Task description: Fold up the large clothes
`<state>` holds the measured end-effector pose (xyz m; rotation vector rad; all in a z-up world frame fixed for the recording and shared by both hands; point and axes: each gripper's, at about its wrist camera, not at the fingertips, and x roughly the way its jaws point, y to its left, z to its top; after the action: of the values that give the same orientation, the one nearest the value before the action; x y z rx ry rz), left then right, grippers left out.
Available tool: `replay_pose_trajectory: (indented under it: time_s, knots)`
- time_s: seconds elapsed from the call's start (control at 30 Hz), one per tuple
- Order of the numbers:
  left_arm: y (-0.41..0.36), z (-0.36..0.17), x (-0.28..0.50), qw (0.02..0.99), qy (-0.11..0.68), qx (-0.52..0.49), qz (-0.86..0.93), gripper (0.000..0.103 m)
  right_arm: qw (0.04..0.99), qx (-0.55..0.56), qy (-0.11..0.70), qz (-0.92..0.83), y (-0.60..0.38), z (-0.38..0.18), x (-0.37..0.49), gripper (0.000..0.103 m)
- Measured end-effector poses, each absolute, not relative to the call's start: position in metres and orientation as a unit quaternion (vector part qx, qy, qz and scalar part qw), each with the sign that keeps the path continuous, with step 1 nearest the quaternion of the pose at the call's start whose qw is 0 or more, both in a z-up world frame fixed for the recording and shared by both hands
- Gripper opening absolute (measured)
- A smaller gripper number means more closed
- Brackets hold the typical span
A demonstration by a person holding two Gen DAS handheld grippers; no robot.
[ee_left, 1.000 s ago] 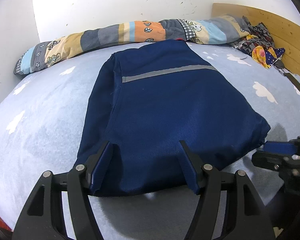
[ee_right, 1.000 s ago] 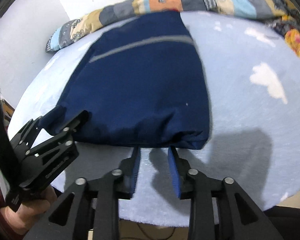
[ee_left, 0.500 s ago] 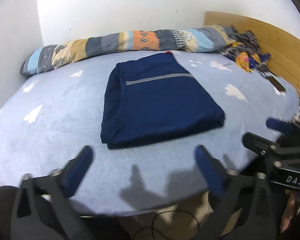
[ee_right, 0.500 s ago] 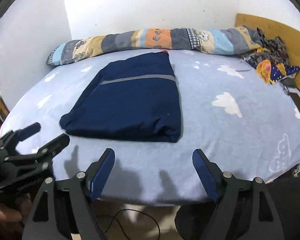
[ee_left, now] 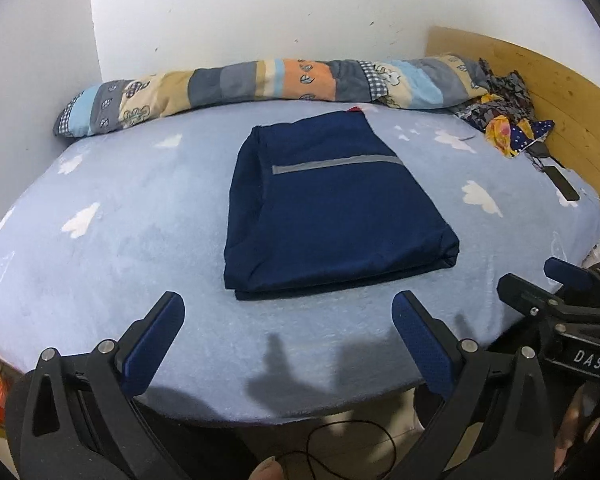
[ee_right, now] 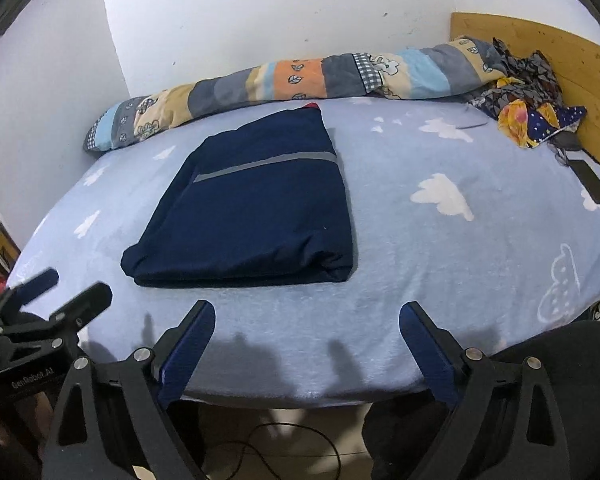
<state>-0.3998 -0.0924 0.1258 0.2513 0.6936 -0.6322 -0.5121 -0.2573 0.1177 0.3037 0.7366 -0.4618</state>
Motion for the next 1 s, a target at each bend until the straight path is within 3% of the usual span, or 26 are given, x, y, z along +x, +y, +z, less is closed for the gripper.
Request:
replay_pose_trajectory:
  time_s: [1.0]
  knots:
    - [-0.076, 0.108, -0.377, 0.882, 0.384, 0.179, -0.206, 0.103, 0.903, 0.066, 0.371, -0.206, -0.223, 0.116, -0.488, 0.095]
